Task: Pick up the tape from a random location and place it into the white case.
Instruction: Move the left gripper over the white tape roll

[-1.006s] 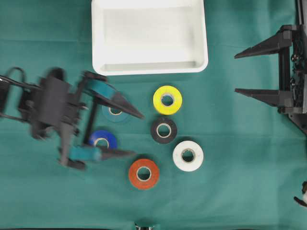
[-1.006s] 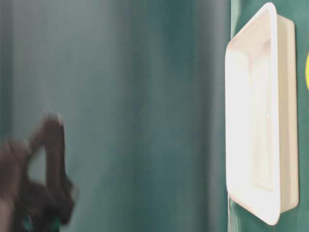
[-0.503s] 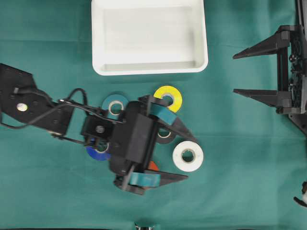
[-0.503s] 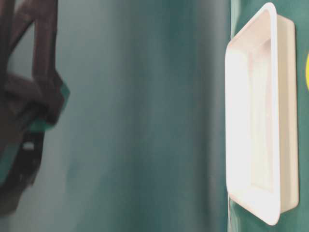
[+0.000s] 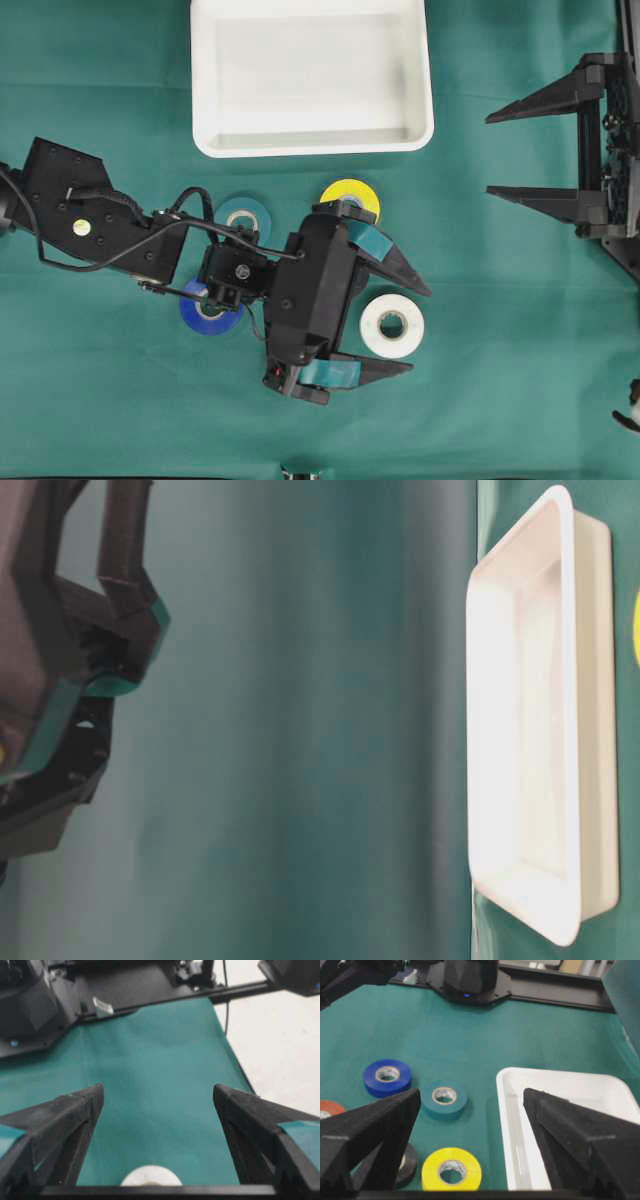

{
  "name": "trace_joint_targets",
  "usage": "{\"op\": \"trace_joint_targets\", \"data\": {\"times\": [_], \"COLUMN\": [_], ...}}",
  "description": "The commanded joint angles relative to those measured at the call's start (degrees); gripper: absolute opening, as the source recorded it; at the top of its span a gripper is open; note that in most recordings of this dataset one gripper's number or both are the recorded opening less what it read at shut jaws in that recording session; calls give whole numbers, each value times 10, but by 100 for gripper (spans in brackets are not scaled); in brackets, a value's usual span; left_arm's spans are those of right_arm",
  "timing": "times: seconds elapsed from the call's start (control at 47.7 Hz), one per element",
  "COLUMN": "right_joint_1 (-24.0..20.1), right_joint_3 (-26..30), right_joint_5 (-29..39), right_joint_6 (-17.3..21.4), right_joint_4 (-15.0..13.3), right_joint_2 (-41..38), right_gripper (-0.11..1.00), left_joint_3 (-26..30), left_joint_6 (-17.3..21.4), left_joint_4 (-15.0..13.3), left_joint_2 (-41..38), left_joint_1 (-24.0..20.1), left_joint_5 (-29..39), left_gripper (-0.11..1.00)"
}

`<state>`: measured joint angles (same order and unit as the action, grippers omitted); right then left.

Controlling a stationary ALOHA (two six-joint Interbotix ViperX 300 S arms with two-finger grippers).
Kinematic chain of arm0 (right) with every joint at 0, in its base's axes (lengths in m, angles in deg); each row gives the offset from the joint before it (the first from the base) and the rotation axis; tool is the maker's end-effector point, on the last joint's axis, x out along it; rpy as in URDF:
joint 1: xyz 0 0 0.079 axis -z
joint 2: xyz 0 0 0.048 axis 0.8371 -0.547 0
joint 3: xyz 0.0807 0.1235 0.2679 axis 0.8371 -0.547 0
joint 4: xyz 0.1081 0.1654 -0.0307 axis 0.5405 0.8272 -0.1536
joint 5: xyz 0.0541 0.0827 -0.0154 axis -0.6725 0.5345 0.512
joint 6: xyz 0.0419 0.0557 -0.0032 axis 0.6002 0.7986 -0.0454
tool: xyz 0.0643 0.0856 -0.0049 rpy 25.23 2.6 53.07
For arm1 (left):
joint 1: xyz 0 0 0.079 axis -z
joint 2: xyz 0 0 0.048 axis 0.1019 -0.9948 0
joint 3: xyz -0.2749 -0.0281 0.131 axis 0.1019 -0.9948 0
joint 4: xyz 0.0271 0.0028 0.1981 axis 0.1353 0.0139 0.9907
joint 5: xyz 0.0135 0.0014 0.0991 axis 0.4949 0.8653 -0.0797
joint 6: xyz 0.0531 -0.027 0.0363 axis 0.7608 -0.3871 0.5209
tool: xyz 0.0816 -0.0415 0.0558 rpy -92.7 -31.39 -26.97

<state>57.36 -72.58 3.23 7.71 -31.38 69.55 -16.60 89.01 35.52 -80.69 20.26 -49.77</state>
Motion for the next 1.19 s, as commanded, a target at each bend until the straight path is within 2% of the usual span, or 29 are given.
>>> {"op": "trace_joint_targets", "data": {"times": [0.0,0.335,0.649,0.796,1.173], "right_joint_1": [1,0,1,0,0], "right_joint_3": [15,14,14,14,14], "right_joint_5": [-4,-3,-2,-2,1], "right_joint_6": [1,1,1,2,1], "right_joint_4": [0,-1,0,0,0], "right_joint_2": [-4,-10,-13,-14,-15], "right_gripper": [92,92,92,92,92], "left_joint_3": [30,172,284,305,301], "left_joint_6": [-6,-8,-9,-9,-9], "left_joint_4": [-2,0,1,2,4], "left_joint_2": [1,-68,-134,-149,-150], "left_joint_1": [-3,-7,-9,-9,-9], "left_joint_5": [26,279,453,472,461], "left_gripper": [100,100,100,100,100]}}
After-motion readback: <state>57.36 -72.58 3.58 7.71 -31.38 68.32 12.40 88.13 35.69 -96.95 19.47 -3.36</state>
